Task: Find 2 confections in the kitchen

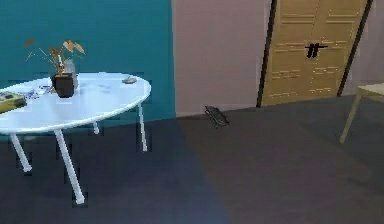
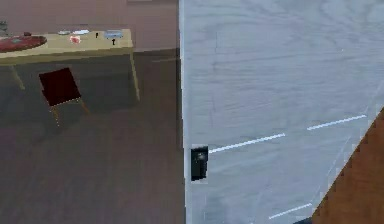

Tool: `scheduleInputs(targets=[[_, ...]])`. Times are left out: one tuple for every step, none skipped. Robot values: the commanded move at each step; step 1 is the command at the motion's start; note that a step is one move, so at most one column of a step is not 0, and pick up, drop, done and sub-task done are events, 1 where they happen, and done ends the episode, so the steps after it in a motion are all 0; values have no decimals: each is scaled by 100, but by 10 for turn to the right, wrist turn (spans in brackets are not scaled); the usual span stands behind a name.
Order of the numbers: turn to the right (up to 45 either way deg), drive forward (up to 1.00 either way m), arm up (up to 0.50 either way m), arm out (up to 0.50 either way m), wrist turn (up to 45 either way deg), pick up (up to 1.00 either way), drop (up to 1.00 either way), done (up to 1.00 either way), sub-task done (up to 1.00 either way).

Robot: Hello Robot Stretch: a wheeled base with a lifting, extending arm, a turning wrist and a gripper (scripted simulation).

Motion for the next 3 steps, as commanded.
scheduleInputs(targets=[[-150,0,0,0,0,0,0,0,0],[0,45,0,0,0,0,0,0,0],[450,0,0,0,0,0,0,0,0]])
